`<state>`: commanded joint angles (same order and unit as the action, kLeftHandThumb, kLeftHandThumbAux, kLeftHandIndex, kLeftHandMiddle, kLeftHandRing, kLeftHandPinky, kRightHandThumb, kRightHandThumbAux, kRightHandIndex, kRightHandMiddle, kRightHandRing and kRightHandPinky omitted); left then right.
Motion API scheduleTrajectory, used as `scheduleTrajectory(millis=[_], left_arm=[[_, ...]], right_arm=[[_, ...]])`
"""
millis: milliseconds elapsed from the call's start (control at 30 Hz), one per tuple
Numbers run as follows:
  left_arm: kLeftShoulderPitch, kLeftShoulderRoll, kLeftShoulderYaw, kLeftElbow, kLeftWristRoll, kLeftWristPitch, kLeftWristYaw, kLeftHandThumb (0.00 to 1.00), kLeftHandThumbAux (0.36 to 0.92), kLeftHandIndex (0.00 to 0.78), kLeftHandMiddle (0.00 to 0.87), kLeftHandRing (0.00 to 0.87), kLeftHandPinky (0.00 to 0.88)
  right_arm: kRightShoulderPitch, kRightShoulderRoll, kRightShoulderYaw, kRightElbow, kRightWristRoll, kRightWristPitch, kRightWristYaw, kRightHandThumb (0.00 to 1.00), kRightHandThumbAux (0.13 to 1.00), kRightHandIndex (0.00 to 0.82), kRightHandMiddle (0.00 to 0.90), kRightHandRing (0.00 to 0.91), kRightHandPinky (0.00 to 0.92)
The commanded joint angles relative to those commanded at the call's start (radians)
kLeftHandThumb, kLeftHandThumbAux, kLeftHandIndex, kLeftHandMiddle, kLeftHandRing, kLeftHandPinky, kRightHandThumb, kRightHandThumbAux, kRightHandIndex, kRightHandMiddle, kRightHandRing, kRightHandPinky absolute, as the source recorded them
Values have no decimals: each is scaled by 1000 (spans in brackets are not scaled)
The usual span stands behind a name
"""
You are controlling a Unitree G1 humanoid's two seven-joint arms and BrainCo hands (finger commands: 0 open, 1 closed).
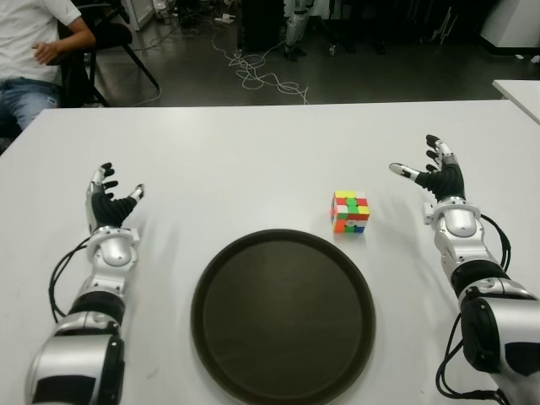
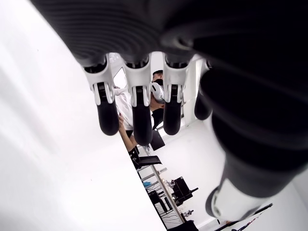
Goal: Pick up the Rubik's Cube and put it in the plate
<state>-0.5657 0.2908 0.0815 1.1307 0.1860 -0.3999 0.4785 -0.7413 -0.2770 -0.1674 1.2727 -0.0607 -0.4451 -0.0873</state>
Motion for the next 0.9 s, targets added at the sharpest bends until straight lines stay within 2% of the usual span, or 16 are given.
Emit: scheduleTrajectory(millis=[267, 600, 900], left_arm=[[-2, -3, -4, -2, 3, 14, 4, 0, 785, 135, 178, 185, 196], [1, -7, 2, -10, -6, 14, 1, 7, 794, 146, 173, 172, 158], [5, -3, 0, -8, -4, 6, 0, 17, 777, 158, 196, 205, 220]], right_arm=[[0, -4, 2, -1, -2, 3, 6, 0, 831, 4, 3, 0, 4], [4, -5, 8, -6, -8, -8, 4, 0, 848, 12, 13, 4, 8], [17, -20, 90, -10, -96, -64, -13, 0, 792, 38, 29, 16, 5]])
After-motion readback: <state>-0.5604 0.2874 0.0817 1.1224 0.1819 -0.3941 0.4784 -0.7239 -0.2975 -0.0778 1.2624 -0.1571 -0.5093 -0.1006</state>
